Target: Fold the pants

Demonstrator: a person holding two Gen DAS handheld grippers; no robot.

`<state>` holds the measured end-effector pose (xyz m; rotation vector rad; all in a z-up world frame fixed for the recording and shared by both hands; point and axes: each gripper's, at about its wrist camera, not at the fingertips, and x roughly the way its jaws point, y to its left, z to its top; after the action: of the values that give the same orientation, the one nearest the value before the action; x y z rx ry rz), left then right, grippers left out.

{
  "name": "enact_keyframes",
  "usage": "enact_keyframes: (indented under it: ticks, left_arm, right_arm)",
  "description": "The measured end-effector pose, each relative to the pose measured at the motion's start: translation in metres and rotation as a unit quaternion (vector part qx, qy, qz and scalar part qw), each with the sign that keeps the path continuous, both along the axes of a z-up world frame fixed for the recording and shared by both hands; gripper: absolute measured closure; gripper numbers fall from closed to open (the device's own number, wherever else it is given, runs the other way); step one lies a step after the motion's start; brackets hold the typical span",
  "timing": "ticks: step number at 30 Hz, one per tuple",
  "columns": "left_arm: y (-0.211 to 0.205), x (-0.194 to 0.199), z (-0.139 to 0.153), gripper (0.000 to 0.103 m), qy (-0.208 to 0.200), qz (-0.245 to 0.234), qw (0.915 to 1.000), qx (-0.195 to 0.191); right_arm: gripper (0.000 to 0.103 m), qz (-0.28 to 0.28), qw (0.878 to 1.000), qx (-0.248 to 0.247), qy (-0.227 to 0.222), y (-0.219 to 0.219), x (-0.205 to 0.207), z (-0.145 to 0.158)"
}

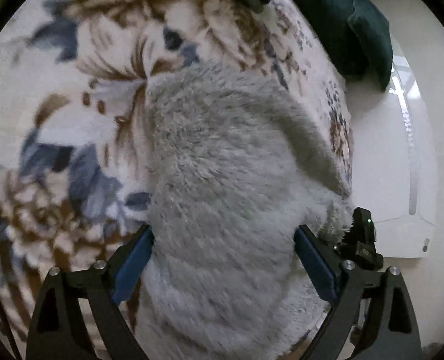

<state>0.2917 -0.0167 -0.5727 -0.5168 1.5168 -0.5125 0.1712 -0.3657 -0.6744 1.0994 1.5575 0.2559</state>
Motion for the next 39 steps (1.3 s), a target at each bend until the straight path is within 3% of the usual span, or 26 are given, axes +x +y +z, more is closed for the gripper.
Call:
enact_keyframes:
  ticks: [6,8,10,13,17,23,28,32,36,39]
  left_arm:
    - [0.004,0.01,-0.046,0.007,0.056,-0.015,0.9971,-0.048]
    - [0.003,0.011,-0.046,0.015,0.049,-0.018,0.9965,-0.065]
    - [0.0,0.01,-0.037,0.045,0.03,-0.021,0.9941,-0.102]
    - [-0.003,0.009,-0.017,0.055,0.005,-0.034,0.9934,-0.109]
    - [0.002,0.009,0.007,0.055,0.001,-0.03,0.9901,-0.137]
    - [0.014,0.027,0.078,0.055,-0.022,-0.049,0.9855,-0.161]
    - [0.034,0.064,0.148,0.055,-0.038,-0.056,0.9847,-0.16]
    - [0.05,0.117,0.218,0.055,-0.065,-0.047,0.986,-0.147]
    - [0.066,0.185,0.262,0.055,-0.081,-0.03,0.9867,-0.138]
    - [0.078,0.241,0.279,0.055,-0.088,-0.017,0.9879,-0.127]
  right_arm:
    - [0.001,-0.002,0.998,0.059,-0.012,0.009,0.008,-0.018]
    - [0.004,-0.01,0.998,0.054,-0.02,0.013,0.014,-0.019]
    - [0.037,-0.019,0.998,0.049,-0.037,0.016,0.015,-0.011]
    - [0.049,-0.037,0.997,0.035,-0.053,0.02,0.013,0.01]
    - [0.052,-0.065,0.995,0.034,-0.066,0.023,0.01,0.04]
    - [0.052,-0.086,0.993,0.021,-0.083,0.036,0.016,0.108]
    - [0.052,-0.087,0.99,0.018,-0.109,0.053,0.062,0.197]
    - [0.052,-0.076,0.987,0.02,-0.138,0.068,0.117,0.251]
    - [0.052,-0.065,0.985,0.023,-0.159,0.078,0.203,0.295]
    - [0.052,-0.058,0.983,0.03,-0.17,0.081,0.274,0.312]
